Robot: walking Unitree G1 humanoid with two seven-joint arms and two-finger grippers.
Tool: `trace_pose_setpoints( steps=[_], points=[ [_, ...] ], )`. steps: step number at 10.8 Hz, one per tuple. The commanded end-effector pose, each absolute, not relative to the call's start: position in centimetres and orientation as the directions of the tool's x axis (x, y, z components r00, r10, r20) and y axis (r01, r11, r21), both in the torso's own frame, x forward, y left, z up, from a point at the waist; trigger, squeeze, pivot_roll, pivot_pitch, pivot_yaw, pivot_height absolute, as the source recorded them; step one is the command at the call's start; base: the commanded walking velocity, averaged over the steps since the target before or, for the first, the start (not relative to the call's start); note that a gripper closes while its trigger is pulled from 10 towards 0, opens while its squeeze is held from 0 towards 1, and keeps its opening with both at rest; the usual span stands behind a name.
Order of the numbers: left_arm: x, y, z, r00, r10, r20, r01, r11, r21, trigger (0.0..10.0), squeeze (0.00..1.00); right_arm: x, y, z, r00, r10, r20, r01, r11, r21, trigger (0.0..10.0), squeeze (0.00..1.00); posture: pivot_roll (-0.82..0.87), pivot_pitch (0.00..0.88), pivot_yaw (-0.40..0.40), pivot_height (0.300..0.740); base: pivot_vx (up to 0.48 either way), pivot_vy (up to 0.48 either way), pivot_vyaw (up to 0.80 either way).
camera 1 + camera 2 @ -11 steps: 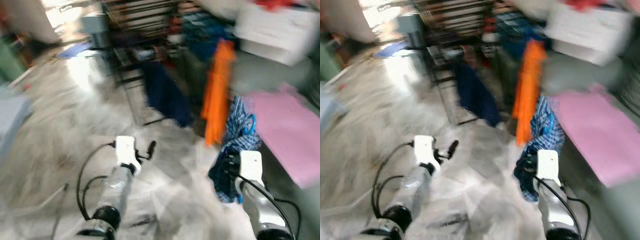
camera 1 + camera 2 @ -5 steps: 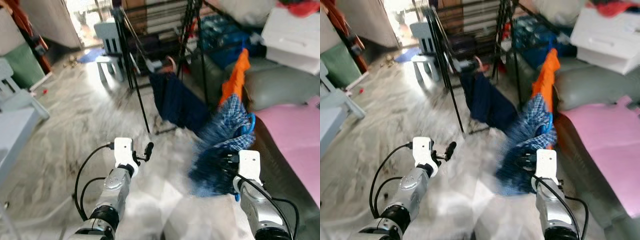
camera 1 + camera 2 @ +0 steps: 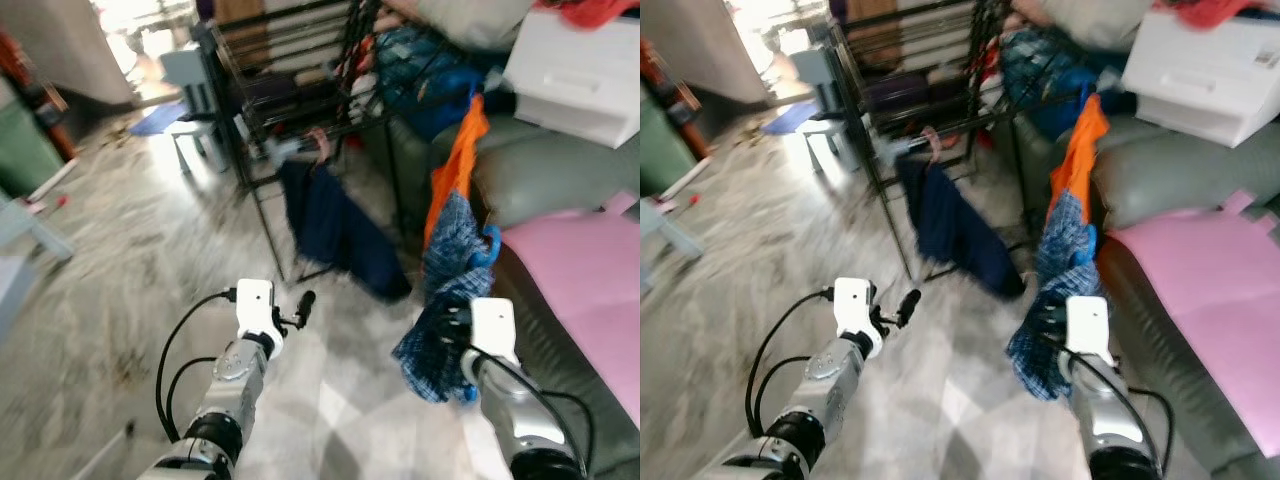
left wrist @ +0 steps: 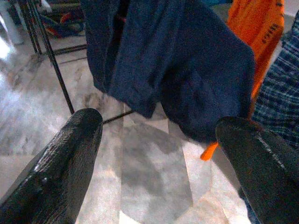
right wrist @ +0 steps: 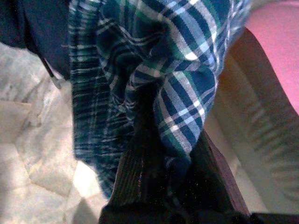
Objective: Hang hanger
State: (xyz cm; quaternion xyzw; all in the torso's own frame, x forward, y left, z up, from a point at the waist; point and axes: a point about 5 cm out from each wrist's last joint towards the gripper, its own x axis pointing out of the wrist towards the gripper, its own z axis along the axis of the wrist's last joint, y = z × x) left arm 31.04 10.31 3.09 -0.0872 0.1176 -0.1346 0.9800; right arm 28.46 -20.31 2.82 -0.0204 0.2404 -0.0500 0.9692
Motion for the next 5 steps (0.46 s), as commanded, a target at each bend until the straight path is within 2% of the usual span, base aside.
trace_pose_setpoints(
  steps=[1,5],
  points=[
    [31.4,11.6,3.2,0.942,-0.259,-0.213,0.224,0.959,-0.175,10.0,0.00,29.4,-18.6,3.5,0.893,-0.032,-0.449,0.016,0.999,-0.038,10.0,0.00,-0.24,0.000,0.121,0.740,0.480,0.000,0.00],
    [31.3,11.6,3.1,0.940,-0.256,-0.224,0.222,0.960,-0.168,10.0,0.00,29.0,-17.0,2.8,0.847,0.129,-0.516,-0.161,0.987,-0.016,10.0,0.00,-0.23,0.000,0.119,0.740,0.480,0.000,0.00]
  ],
)
